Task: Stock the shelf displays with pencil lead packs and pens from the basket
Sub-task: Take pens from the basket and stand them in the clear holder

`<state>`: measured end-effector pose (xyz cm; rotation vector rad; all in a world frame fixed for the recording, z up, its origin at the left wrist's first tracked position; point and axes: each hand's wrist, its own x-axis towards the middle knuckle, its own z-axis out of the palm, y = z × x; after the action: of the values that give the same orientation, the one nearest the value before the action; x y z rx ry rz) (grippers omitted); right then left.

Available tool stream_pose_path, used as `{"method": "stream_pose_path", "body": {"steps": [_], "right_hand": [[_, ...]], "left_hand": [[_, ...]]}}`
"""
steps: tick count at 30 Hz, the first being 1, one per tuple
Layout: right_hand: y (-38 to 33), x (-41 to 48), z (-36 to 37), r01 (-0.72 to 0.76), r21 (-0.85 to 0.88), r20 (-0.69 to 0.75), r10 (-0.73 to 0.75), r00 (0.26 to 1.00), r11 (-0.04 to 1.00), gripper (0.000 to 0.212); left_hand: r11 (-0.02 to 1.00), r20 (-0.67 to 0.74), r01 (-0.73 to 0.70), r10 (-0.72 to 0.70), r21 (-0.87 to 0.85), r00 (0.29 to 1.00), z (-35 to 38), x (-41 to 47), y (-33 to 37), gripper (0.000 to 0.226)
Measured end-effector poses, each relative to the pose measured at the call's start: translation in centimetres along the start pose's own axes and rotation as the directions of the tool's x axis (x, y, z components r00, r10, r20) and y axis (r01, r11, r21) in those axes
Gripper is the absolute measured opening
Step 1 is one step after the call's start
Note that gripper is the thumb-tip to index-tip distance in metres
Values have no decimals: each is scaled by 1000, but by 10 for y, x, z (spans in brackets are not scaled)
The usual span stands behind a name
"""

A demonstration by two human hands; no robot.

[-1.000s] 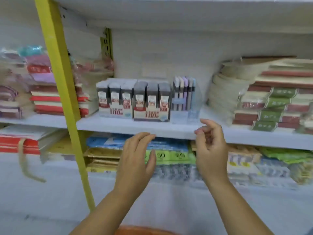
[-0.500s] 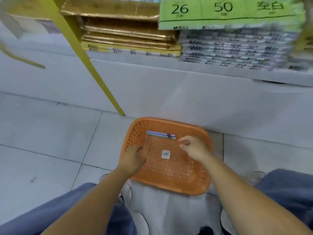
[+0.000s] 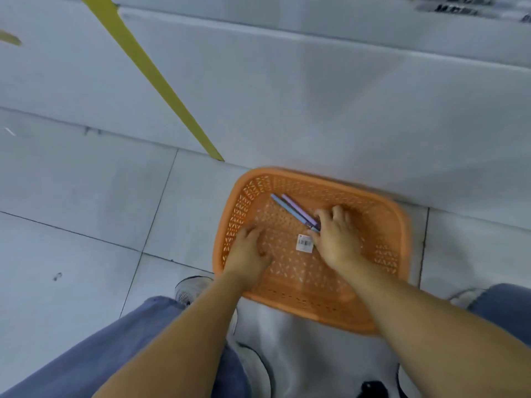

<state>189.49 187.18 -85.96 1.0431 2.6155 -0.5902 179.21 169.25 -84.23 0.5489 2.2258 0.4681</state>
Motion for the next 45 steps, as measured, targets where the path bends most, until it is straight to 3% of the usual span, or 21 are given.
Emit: {"method": "stream_pose_path", "body": {"steps": [3, 7, 11, 14, 17, 21, 25, 27, 28, 30, 33, 38, 39, 42, 45], "right_hand": [[1, 2, -2, -5, -49, 110, 11, 994, 999, 35], [-7, 5, -11, 117, -245, 311, -37, 950, 962, 28], [-15, 7, -27, 168, -230, 455, -46, 889, 959, 36], [-11, -2, -46, 233, -156, 499, -127, 857, 960, 29], [-11, -11, -84, 279, -38, 474, -229, 850, 959, 8], [-22, -39, -156, 388, 135, 317, -410, 855, 912, 19], [-31, -86, -240, 451, 188, 180, -482, 858, 872, 22], [-32, -114, -284, 427, 341, 41, -467, 883, 838, 4], [-33, -128, -305, 408, 447, -38, -439, 898, 796, 9], [-36, -154, -341, 395, 635, -159, -388, 908, 664, 15], [-40, -188, -381, 418, 822, -286, -356, 890, 386, 12], [-51, -219, -427, 490, 871, -484, -226, 846, -29, 18], [-54, -222, -435, 528, 849, -524, -183, 832, -32, 13], [-54, -228, -471, 674, 726, -671, -74, 738, 135, 7], [-43, -239, -530, 833, 487, -863, -5, 505, 262, 11]], "left_hand": [[1000, 5, 4, -4, -27, 1000, -2, 0, -1, 69], [998, 75, 23, -19, -50, 997, -9, -3, -2, 72], [999, 107, -3, 8, -49, 994, -20, -8, 4, 78], [993, 0, -115, 115, -16, 993, -30, -17, 16, 79], [935, -118, -312, 333, 169, 935, -48, -24, 35, 78], [807, -104, -467, 533, 362, 840, -84, -44, 75, 60], [794, -50, -568, 591, 217, 805, -127, -89, 126, 24], [771, -59, -605, 625, 196, 778, -144, -116, 150, 16], [766, -83, -621, 638, 164, 765, -153, -131, 162, 16], [756, -153, -651, 652, 61, 743, -169, -157, 184, 16], [720, -232, -685, 652, -111, 722, -193, -193, 218, 16], [633, -368, -766, 689, -117, 625, -224, -241, 271, 20], [622, -397, -778, 693, -92, 602, -229, -246, 281, 20], [600, -497, -797, 673, -67, 548, -241, -254, 310, 7], [570, -602, -814, 613, -112, 512, -254, -252, 335, 15]]}}
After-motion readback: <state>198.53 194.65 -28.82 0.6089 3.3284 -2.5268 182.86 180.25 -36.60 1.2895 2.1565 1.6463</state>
